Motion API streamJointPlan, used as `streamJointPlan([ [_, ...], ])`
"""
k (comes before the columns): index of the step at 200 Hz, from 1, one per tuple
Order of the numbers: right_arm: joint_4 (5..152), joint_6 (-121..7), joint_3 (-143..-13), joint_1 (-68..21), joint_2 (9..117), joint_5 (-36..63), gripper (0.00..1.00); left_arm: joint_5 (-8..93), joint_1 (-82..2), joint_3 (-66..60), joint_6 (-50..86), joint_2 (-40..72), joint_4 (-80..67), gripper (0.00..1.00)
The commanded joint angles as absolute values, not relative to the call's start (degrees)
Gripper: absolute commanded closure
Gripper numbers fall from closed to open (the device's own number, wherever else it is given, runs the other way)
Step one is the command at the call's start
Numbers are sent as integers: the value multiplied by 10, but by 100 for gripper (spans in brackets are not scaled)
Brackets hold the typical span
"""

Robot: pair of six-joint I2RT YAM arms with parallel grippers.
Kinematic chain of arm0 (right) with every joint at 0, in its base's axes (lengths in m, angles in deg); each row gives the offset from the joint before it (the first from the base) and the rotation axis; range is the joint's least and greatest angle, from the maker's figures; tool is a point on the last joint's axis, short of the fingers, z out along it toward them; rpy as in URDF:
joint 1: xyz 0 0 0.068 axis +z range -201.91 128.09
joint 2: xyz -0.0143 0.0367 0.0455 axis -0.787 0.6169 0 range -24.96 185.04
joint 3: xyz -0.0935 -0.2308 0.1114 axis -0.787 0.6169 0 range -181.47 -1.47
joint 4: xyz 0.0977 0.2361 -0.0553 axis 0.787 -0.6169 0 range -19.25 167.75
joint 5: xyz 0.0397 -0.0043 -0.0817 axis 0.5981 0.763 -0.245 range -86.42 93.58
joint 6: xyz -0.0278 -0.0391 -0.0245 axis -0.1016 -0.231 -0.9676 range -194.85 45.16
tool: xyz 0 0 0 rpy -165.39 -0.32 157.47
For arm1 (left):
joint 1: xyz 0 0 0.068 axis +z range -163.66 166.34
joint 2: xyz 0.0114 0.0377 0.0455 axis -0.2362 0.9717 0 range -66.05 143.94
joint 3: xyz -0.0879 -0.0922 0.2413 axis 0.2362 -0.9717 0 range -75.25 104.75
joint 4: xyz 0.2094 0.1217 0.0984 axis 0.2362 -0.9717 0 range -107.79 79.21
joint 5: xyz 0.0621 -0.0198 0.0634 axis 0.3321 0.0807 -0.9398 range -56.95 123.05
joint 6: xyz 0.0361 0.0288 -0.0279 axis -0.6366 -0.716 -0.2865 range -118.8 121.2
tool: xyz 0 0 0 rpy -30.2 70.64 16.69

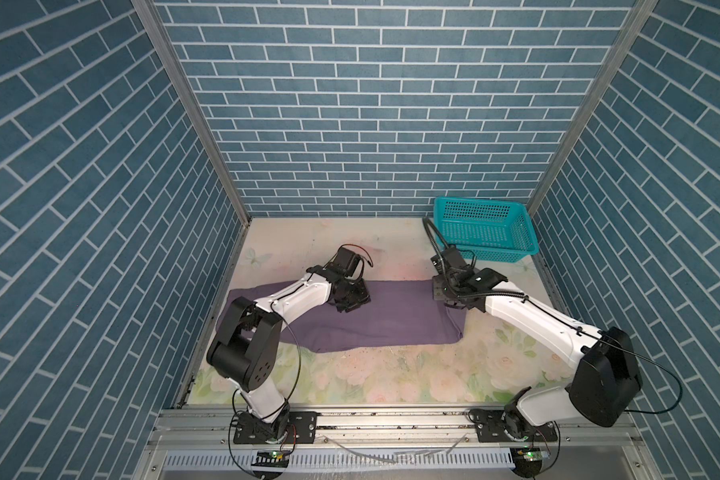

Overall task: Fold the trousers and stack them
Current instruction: 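Fold the leg end toward the left gripper with the right gripper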

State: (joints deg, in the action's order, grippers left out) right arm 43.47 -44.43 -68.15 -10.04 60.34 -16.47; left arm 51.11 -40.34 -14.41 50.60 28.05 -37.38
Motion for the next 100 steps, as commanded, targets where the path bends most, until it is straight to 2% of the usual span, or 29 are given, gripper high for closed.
streamJointPlan([
  [1, 428, -459, -728, -50, 643, -187, 100, 498, -374, -186, 505, 245, -369, 61],
  [34, 424, -479, -776, 26, 703, -190, 100, 489, -353, -232, 502, 224, -364, 61],
  [100, 404, -526, -831, 135, 805, -200, 100, 492, -346, -235, 494, 253, -357, 61],
])
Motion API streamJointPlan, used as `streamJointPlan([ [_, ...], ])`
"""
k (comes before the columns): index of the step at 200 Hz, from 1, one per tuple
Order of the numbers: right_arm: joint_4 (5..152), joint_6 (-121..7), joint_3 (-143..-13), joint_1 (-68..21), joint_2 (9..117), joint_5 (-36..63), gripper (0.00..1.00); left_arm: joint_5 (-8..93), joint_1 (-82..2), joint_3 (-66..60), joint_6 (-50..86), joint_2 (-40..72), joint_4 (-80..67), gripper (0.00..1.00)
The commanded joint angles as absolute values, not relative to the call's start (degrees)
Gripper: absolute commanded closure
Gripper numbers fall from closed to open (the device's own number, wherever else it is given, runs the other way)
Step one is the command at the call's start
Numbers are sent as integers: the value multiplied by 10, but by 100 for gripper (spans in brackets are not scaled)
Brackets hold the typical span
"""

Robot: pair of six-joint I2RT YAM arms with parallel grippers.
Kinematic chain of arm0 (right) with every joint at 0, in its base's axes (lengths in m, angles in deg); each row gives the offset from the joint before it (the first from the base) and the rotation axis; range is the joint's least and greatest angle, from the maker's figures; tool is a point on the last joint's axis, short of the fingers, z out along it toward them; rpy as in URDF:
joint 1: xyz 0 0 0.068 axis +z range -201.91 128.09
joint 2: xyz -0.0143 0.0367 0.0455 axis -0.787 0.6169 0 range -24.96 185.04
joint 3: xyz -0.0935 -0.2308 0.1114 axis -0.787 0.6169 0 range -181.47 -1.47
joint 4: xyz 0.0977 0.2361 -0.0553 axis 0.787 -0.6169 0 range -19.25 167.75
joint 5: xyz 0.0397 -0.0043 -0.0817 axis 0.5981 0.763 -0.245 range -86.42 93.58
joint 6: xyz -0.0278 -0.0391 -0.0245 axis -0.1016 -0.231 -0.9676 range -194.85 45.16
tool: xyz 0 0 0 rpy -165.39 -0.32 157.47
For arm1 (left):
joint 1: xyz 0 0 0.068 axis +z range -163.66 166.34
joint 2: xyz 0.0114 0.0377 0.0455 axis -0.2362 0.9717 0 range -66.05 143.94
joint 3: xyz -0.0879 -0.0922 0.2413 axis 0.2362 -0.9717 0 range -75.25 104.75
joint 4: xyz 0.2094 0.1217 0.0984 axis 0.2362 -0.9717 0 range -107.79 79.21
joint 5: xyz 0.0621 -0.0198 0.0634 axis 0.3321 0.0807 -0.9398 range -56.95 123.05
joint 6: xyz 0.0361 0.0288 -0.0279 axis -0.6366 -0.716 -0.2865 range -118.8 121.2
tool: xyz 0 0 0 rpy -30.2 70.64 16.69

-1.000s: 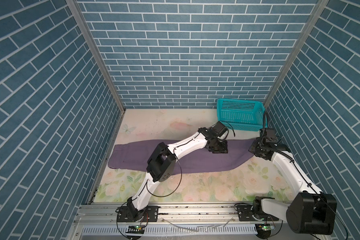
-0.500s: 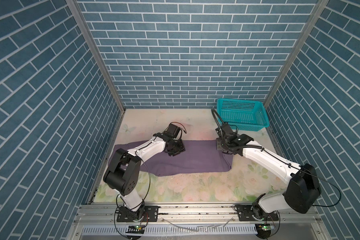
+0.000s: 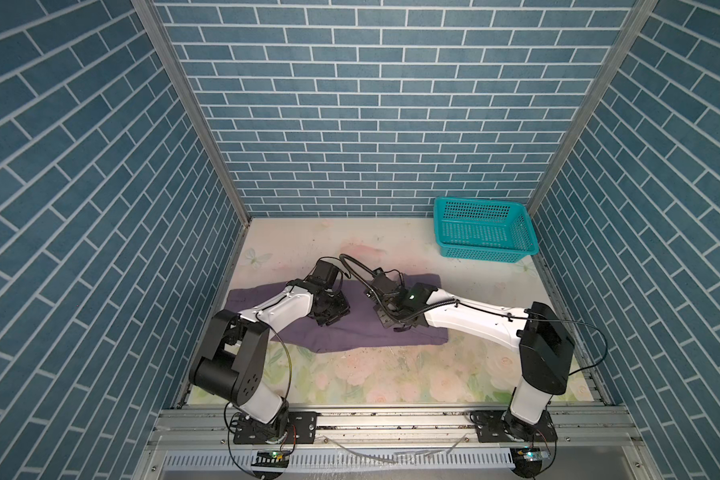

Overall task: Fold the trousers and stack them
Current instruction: 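Fold the leg end toward the left gripper with the right gripper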

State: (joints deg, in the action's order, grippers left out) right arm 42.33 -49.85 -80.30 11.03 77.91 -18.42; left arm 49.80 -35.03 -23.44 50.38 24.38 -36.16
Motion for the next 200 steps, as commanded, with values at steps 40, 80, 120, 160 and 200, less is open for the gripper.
streamJointPlan([
  [40, 408, -530, -836, 161, 860, -185, 89, 494, -342, -229, 489, 266, -364, 44],
  [80, 443, -544, -796, 166, 839, -159, 51, 466, -339, -202, 467, 254, -402, 37],
  [120, 482, -571, -736, 163, 720, -154, 44, 464, -356, -150, 438, 248, -420, 32],
  [160, 520, -484, -616, 66, 552, -149, 43, 428, -442, -53, 367, 291, -463, 30],
  [200, 623, -340, -444, -150, 437, 65, 75, 356, -546, 45, 282, 360, -520, 30],
])
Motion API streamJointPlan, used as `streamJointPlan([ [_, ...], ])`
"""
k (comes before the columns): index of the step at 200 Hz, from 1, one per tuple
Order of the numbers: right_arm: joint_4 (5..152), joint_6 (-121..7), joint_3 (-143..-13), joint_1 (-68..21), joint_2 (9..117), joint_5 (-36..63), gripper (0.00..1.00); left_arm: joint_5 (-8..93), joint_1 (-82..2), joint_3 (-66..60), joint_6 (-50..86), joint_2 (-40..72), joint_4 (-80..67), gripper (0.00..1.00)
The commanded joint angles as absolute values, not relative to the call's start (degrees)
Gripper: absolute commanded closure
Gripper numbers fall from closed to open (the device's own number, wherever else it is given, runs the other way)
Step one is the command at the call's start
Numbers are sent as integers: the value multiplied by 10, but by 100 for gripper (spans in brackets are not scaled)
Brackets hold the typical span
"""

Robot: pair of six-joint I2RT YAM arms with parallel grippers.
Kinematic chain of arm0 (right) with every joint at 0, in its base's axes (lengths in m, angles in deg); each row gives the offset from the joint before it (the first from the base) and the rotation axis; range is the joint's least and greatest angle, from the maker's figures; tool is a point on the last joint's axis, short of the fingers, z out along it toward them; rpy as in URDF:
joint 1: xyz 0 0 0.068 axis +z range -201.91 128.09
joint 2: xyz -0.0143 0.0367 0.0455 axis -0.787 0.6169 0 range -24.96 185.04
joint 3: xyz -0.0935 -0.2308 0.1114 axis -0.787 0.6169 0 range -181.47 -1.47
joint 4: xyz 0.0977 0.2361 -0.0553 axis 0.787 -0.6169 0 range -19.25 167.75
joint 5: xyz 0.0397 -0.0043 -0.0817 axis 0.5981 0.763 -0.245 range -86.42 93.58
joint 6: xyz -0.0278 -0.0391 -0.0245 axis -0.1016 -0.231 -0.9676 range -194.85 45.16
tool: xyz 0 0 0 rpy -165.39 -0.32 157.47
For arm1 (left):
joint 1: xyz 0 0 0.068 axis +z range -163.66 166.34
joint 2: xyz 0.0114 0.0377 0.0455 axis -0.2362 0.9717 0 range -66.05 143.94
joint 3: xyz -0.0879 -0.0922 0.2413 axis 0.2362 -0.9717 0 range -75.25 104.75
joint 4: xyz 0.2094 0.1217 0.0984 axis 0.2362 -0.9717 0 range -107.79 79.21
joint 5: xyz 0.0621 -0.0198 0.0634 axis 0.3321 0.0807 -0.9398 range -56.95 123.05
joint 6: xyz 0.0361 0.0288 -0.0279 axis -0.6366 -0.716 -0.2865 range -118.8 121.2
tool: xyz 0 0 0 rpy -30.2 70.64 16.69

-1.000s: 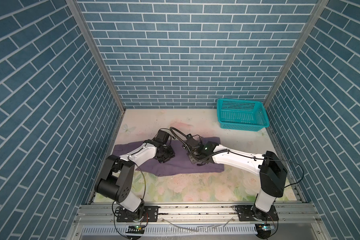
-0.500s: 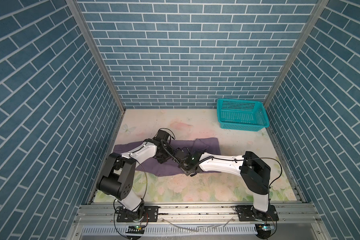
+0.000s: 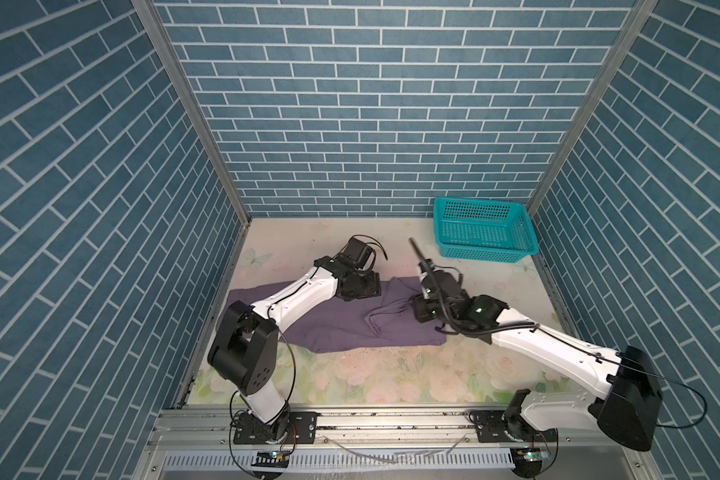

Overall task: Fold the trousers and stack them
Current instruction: 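Fold the leg end toward the left gripper with the right gripper, then release the leg end with the right gripper while the left presses the fold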

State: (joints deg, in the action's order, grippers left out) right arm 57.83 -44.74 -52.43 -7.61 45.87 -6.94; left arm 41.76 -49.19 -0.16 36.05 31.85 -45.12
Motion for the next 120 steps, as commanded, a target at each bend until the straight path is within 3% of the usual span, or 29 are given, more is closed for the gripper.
streamJointPlan([
  [1, 624, -339, -443, -152, 437, 69, 76, 354, -549, 48, 279, 362, -523, 30],
  [14, 624, -332, -430, -178, 436, 106, 100, 323, -584, 83, 240, 389, -549, 28],
  [43, 640, -307, -411, -214, 453, 157, 100, 258, -637, 134, 187, 445, -586, 22],
  [120, 706, -252, -355, -272, 460, 218, 100, 181, -650, 174, 108, 524, -614, 4],
])
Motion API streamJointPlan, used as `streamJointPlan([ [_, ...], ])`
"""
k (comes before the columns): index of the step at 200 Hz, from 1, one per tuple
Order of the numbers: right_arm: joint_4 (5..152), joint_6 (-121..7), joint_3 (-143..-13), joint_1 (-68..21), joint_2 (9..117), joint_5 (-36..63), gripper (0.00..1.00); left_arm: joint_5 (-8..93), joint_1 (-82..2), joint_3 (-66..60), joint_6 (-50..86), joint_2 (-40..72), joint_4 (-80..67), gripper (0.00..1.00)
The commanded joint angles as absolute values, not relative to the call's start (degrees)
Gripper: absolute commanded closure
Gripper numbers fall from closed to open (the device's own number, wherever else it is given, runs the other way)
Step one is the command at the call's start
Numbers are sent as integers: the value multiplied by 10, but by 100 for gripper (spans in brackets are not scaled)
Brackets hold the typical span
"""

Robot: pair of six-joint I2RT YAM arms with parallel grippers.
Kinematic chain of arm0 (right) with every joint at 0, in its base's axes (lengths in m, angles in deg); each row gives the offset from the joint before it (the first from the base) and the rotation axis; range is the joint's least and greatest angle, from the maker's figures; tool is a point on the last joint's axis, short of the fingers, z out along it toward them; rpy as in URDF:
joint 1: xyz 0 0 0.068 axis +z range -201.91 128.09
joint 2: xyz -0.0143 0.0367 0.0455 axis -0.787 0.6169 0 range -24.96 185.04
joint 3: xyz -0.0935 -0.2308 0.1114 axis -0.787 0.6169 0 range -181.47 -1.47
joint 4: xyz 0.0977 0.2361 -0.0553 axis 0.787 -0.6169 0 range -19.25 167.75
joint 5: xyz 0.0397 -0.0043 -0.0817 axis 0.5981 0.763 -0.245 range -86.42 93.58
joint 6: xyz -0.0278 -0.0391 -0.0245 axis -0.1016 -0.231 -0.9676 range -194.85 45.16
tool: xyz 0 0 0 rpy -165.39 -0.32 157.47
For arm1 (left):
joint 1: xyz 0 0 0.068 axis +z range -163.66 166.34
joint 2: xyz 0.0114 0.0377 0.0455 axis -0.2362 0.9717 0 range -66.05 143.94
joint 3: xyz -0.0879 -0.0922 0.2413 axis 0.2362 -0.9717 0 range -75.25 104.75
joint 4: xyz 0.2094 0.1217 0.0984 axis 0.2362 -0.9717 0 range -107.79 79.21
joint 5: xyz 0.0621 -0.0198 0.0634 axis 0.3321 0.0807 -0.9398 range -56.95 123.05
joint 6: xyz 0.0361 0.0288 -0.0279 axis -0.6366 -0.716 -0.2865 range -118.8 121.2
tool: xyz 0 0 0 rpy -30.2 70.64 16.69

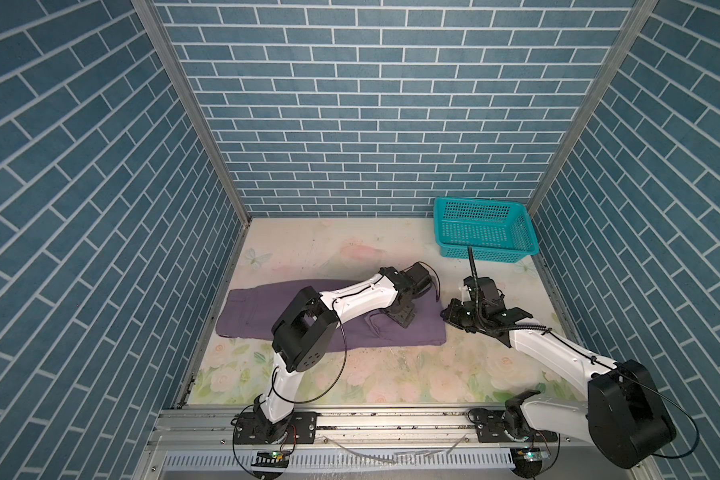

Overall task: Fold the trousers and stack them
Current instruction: 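Release the leg end with the right gripper while the left presses the fold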

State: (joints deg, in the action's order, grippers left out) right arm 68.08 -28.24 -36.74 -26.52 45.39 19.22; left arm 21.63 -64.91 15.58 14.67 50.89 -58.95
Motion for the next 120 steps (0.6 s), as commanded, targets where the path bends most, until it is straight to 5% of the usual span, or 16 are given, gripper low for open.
streamJointPlan([
  [1, 707, -252, -355, -272, 460, 218, 100, 181, -650, 174, 107, 525, -615, 5],
  [29, 716, -242, -352, -277, 467, 223, 100, 180, -650, 193, 94, 560, -620, 16],
  [72, 705, -242, -355, -284, 470, 216, 100, 210, -647, 201, 100, 558, -610, 99],
  [120, 700, -242, -357, -285, 491, 217, 100, 274, -602, 174, 154, 482, -598, 100],
])
